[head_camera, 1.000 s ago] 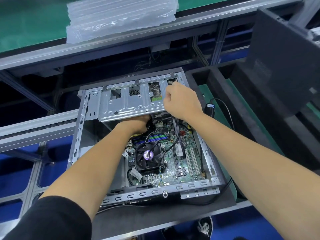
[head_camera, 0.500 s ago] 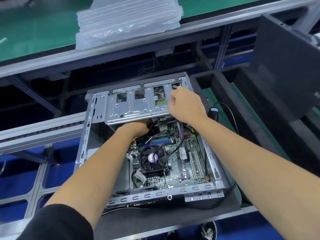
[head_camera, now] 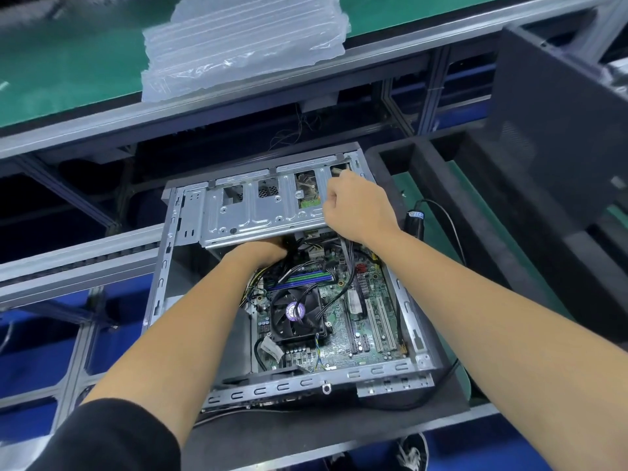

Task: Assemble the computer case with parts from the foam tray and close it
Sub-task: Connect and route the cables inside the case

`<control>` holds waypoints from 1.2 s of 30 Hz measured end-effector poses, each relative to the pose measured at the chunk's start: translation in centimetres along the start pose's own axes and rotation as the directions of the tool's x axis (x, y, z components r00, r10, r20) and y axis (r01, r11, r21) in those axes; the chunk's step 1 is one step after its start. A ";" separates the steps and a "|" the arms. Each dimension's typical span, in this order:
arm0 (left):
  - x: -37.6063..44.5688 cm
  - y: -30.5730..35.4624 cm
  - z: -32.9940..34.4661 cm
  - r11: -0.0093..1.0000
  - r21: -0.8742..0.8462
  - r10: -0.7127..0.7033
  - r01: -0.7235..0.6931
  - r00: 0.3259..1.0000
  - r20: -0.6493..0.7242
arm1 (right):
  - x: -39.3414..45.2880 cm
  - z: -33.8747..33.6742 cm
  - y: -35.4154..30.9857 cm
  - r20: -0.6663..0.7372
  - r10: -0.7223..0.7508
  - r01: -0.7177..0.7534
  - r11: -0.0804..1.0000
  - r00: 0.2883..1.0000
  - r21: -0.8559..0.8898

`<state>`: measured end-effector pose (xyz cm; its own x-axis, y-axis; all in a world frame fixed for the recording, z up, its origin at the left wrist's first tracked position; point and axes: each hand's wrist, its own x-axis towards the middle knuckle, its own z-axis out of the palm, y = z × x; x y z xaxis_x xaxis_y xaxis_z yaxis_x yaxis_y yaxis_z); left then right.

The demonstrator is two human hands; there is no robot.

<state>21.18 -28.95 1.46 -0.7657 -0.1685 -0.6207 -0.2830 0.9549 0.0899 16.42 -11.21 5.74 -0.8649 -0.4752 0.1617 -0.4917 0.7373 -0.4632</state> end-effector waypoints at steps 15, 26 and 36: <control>0.3 -0.8 0.6 0.959 0.279 0.118 -0.053 0.968 -0.221 | 0.0 -0.1 0.0 -0.001 0.016 -0.016 1.000 1.000 0.011; 0.9 -0.8 0.6 0.968 0.232 0.147 -0.092 0.962 -0.231 | 0.1 -0.1 0.0 0.006 0.016 -0.016 1.000 1.000 0.010; 1.9 -1.2 1.1 0.920 0.383 0.167 -0.082 0.967 -0.195 | 0.0 -0.1 0.0 0.011 0.013 -0.013 1.000 1.000 -0.004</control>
<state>20.70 -30.17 -0.70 -0.8998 -0.0513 -0.4333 0.0231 0.9861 -0.1647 16.39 -11.19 5.80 -0.8700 -0.4709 0.1460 -0.4809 0.7454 -0.4617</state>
